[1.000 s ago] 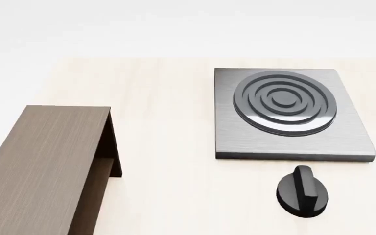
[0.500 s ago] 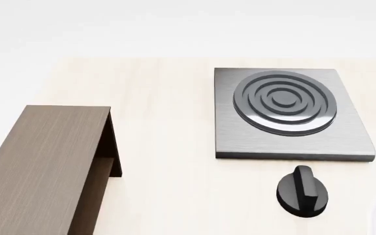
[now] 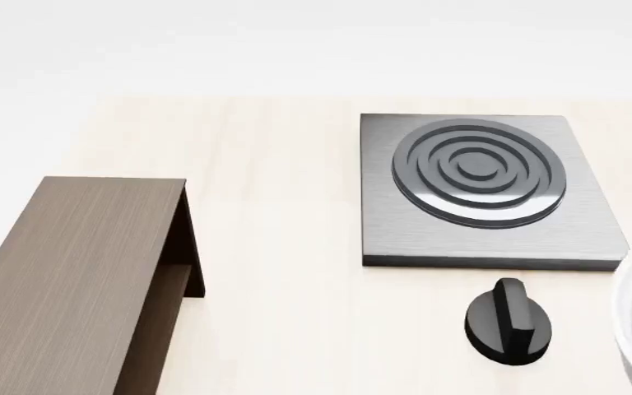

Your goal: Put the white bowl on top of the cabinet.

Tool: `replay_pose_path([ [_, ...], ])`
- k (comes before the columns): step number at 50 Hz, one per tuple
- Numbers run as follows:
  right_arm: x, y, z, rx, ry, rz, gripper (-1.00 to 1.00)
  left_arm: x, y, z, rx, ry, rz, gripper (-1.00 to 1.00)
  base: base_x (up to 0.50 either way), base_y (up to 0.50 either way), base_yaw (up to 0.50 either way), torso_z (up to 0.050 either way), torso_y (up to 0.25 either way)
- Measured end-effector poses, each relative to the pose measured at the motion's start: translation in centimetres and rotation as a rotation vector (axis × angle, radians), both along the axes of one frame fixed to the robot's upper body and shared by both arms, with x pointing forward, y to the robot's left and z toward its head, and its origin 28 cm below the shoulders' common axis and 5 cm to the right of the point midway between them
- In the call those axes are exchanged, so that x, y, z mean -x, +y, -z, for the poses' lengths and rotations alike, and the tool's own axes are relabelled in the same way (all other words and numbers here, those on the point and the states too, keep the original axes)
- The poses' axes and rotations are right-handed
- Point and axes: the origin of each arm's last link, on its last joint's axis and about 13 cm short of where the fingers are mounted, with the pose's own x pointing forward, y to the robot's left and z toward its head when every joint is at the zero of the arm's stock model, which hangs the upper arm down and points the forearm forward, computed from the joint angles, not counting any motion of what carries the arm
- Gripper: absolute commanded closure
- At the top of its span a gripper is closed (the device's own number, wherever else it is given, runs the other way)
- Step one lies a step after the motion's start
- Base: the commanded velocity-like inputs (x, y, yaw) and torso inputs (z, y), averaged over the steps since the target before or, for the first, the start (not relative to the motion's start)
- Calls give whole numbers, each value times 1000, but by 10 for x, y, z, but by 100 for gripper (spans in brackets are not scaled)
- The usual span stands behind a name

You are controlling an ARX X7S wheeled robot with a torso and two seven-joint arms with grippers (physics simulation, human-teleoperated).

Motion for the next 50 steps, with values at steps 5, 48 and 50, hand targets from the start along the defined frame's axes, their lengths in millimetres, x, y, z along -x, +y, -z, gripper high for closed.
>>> replay_pose_path([
  [5,-5,3,-12,18,-8,-18,100,0,0,0,2,0,0,-100,0,0,0,0,2],
  [48,-62,22,-82,187,58,-184,100,-1,0,1,10,-2,1,-100,0,0,0,0,1],
  [50,-64,23,-85,201,64,-203,100,-1,0,1,10,-2,1,-100,0,0,0,0,5],
])
